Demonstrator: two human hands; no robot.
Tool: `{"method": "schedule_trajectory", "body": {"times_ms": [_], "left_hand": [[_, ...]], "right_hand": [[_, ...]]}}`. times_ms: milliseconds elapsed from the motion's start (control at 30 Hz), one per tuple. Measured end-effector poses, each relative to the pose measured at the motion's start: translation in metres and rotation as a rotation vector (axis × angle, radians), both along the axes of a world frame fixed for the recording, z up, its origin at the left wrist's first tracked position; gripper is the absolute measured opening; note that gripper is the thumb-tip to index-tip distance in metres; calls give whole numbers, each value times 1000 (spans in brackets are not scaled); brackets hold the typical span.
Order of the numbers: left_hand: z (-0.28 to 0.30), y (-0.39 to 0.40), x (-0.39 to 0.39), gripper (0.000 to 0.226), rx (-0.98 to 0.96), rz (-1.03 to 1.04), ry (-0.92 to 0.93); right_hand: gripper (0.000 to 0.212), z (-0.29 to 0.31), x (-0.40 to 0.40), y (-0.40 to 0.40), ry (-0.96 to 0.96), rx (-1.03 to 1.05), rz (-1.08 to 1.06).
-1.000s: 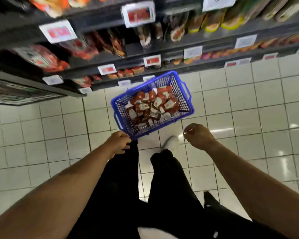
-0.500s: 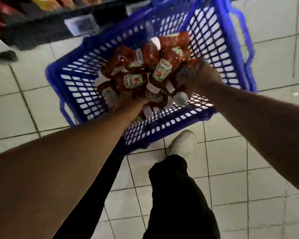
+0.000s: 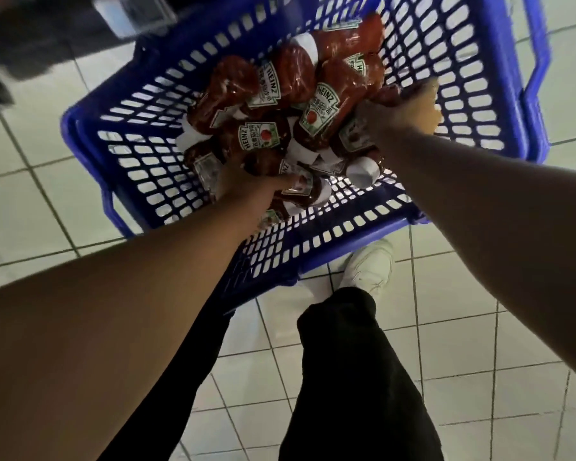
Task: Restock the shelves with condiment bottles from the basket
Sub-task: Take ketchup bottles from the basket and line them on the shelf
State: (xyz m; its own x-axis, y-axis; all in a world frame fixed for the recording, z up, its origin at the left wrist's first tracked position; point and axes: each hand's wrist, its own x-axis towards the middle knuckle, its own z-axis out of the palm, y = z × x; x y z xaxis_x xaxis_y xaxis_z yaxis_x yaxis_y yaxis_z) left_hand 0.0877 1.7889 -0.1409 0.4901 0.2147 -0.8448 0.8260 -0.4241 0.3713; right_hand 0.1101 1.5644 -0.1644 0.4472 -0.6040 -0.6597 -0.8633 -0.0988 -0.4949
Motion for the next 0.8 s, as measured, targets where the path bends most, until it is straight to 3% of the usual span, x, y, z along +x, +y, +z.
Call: {"method": "schedule_trajectory", "body": {"times_ms": [133, 233, 367, 467, 567, 700, 800], "left_hand": [[75, 18, 9, 83, -136, 43, -71], [155, 18, 20, 77, -452, 120, -64], [300, 1, 29, 83, -874, 229, -65], [420, -20, 31, 63, -1149, 392, -81], [531, -46, 30, 51, -1300, 498, -101], [654, -76, 27, 66, -1435, 450, -122], [715, -82, 26, 80, -1453, 368, -179]], "right_hand": [[66, 63, -23, -12, -158, -51, -31], [61, 140, -48, -35, -349, 152, -97], [60, 298, -72, -69, -620, 540, -43], [51, 433, -71, -90, -728, 809, -37], [56, 556, -62, -105, -801, 854, 61], [70, 690, -40, -102, -890, 917, 228], [72, 752, -23, -87, -943, 1003, 157]]}}
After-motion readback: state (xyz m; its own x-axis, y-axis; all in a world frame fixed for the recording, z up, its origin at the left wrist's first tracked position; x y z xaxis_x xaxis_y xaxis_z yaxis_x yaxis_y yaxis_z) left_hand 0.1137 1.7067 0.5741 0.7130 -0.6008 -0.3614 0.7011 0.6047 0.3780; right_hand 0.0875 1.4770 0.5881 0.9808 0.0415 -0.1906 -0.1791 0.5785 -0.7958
